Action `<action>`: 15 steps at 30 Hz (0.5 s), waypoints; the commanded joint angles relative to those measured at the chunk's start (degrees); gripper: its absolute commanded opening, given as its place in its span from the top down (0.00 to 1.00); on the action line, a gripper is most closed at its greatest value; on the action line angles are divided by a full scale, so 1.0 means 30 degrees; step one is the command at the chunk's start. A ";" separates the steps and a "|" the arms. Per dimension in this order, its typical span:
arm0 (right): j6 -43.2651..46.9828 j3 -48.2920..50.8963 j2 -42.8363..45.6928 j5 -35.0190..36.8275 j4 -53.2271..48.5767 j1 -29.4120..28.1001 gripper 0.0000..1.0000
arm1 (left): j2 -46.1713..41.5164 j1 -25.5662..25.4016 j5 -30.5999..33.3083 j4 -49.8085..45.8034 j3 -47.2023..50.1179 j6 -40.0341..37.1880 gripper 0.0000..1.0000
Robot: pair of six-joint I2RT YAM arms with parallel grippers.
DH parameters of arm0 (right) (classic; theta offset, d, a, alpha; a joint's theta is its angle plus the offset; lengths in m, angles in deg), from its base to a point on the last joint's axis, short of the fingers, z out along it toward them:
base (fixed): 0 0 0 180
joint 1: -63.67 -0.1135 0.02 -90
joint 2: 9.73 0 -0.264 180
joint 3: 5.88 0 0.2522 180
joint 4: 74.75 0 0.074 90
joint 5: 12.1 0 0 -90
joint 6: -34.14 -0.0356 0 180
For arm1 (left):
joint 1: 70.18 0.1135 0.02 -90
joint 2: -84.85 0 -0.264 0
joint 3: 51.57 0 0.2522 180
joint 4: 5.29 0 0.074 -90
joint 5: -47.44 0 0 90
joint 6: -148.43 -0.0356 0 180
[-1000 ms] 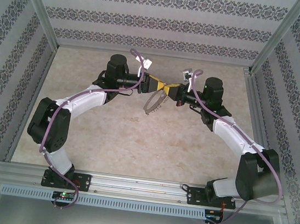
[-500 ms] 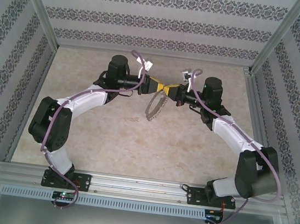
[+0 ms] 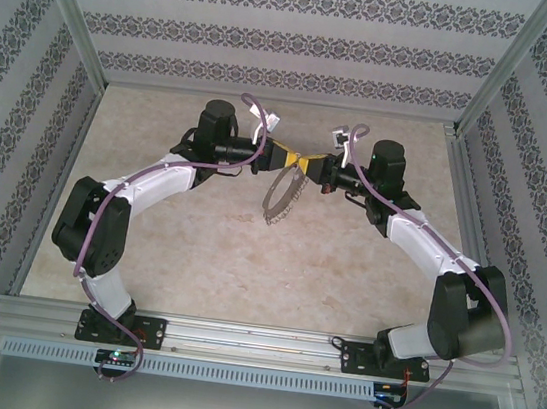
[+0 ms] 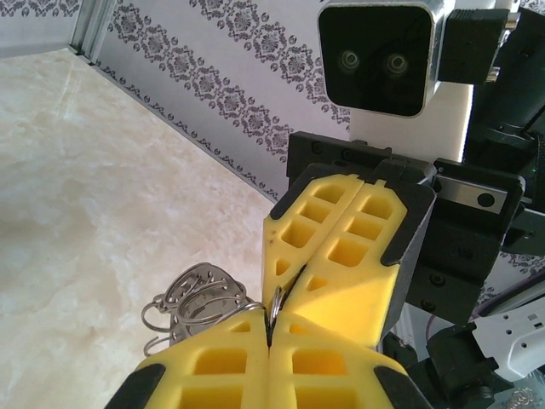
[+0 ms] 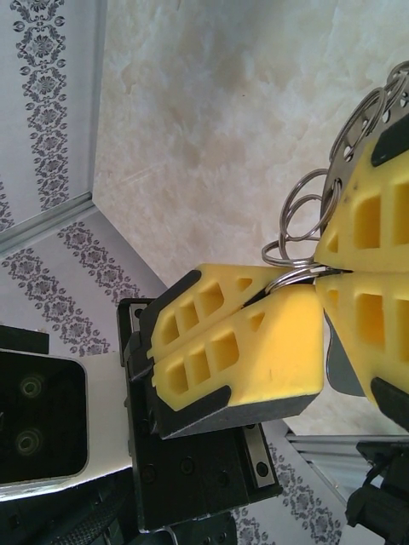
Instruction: Put the keys on the keyring
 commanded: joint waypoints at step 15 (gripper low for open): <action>-0.0986 0.3313 0.3497 0.5149 0.2585 0.0873 0.55 | -0.1456 -0.0809 0.1608 0.5379 0.1389 0.1477 1.00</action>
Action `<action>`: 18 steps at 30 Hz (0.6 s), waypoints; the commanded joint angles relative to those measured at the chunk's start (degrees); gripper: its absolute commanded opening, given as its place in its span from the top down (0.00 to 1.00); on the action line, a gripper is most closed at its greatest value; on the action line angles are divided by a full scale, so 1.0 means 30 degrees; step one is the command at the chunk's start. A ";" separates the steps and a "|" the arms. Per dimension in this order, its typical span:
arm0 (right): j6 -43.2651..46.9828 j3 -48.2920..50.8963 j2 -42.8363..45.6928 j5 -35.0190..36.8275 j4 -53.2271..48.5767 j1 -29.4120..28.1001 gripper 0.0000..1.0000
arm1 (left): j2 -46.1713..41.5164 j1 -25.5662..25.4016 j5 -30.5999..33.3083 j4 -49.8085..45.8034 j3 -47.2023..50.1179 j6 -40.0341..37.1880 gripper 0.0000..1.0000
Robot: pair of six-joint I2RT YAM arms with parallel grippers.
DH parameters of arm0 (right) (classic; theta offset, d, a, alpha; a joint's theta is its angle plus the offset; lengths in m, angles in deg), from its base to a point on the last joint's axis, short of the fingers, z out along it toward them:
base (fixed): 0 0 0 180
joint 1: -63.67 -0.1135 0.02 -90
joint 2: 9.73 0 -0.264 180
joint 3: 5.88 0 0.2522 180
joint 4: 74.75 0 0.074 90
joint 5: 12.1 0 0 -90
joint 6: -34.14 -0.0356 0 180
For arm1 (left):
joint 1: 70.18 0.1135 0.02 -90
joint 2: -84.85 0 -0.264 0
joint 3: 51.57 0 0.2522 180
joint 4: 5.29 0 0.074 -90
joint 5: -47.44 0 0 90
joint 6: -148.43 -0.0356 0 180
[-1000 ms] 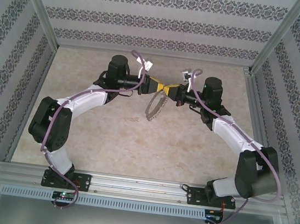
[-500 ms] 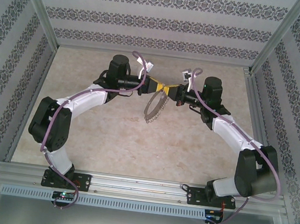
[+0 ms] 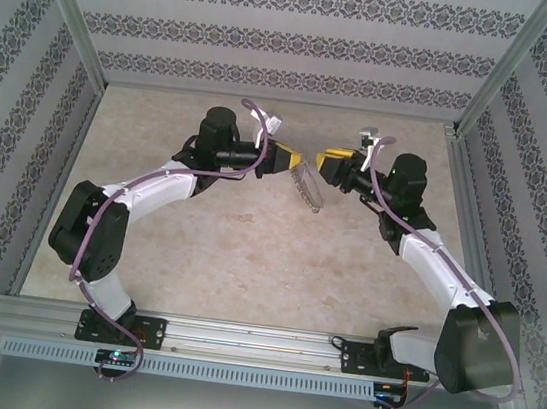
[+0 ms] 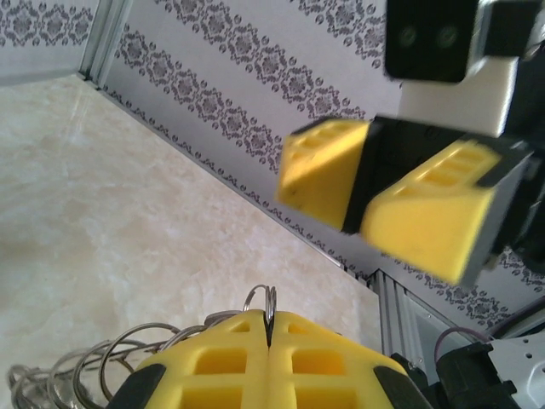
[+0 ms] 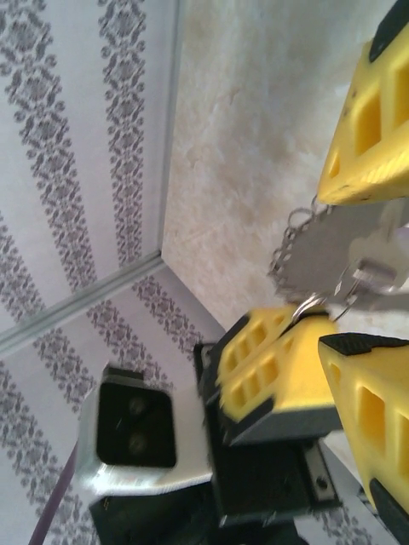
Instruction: Put the keys on the keyring
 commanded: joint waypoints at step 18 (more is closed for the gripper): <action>0.2016 0.1198 -0.0261 0.2304 0.0783 -0.2316 0.49 | -0.0967 -0.0128 -0.0075 0.3565 -0.0130 0.0577 1.00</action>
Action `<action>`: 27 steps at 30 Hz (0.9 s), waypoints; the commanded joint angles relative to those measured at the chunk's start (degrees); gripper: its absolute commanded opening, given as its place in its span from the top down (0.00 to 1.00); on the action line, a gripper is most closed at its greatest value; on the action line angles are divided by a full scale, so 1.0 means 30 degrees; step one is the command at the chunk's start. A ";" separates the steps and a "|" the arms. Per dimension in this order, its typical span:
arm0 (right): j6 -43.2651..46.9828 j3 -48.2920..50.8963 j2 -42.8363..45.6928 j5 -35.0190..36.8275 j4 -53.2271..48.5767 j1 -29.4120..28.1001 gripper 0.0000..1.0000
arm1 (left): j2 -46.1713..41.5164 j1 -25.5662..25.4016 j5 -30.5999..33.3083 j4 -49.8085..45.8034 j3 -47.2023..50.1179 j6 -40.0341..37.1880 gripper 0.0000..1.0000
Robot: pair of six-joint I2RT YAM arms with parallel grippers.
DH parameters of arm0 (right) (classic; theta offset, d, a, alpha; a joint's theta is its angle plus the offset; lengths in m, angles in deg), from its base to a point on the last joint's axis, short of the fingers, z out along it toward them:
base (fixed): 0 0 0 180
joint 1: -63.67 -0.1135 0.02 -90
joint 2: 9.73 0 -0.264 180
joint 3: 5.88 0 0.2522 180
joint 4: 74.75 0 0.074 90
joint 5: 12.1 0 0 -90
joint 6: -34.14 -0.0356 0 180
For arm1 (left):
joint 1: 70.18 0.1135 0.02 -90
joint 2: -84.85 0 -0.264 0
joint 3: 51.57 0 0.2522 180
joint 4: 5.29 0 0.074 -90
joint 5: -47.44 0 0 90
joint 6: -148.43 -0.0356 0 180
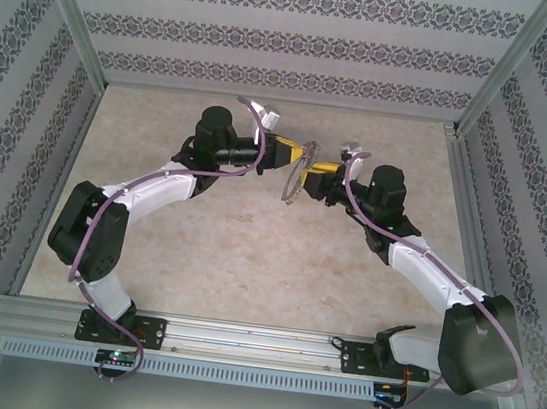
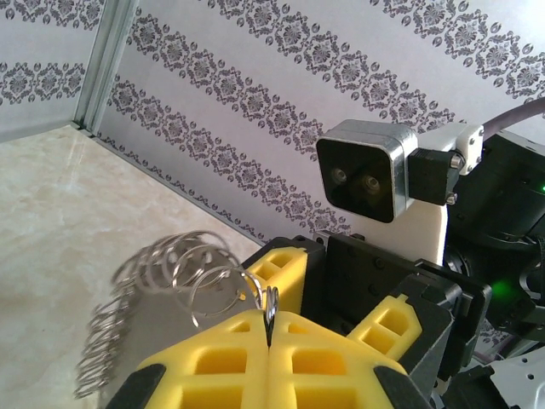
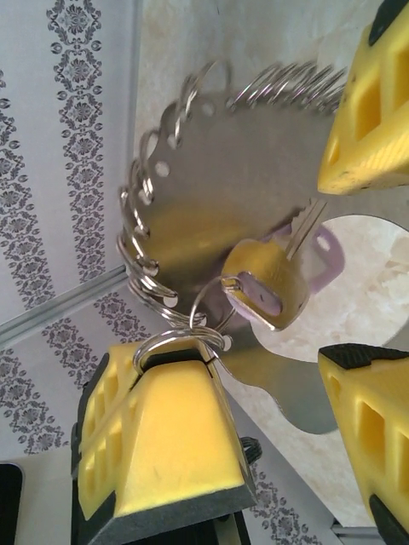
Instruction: Put the keys on the keyring
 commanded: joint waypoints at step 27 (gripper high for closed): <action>0.1880 -0.2221 -0.2008 0.1901 0.0614 -0.1254 0.69 | -0.0943 -0.0108 0.0296 0.1316 -0.0302 0.0185 1.00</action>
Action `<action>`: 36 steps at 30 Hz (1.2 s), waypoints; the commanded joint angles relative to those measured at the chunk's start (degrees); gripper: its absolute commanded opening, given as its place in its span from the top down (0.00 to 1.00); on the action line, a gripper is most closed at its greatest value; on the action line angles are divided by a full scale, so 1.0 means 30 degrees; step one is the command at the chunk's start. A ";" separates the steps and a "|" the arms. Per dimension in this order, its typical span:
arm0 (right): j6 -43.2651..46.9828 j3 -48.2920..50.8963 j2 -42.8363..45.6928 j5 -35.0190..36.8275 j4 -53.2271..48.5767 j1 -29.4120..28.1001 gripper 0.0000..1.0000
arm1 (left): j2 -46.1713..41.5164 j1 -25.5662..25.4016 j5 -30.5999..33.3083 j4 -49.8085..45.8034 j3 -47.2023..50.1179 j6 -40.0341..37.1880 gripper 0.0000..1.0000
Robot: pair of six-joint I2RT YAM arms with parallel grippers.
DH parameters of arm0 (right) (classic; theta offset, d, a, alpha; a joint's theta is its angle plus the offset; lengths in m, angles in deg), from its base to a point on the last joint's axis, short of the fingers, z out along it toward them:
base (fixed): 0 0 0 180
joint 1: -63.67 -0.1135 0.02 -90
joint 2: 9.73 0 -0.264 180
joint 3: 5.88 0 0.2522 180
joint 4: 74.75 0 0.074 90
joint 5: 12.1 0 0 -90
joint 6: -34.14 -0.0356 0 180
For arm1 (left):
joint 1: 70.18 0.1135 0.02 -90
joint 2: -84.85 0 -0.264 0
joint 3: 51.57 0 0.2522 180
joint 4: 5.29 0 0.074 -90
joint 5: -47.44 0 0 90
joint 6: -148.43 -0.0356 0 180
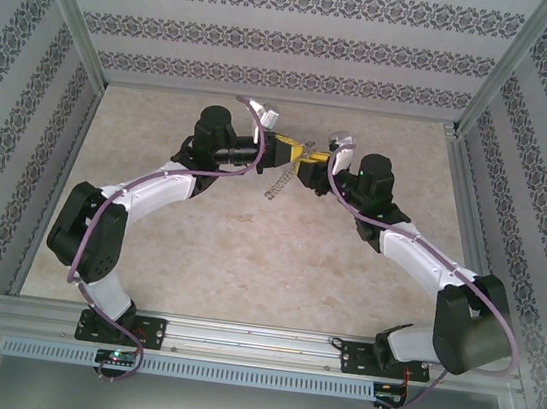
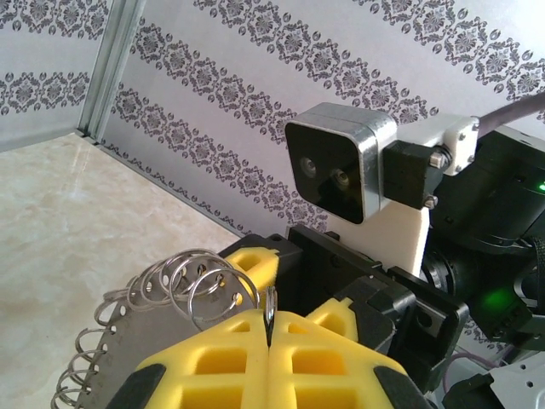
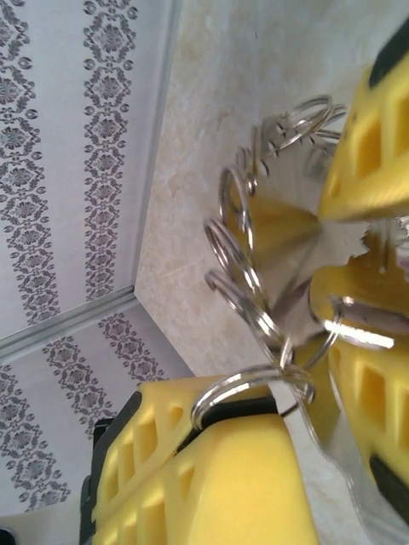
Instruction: Put the keys on the keyring
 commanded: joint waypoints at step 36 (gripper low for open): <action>0.0485 -0.0695 0.0425 0.0217 -0.0150 -0.1929 1.00 | -0.1168 -0.0111 0.3796 0.5230 0.1372 0.1367 1.00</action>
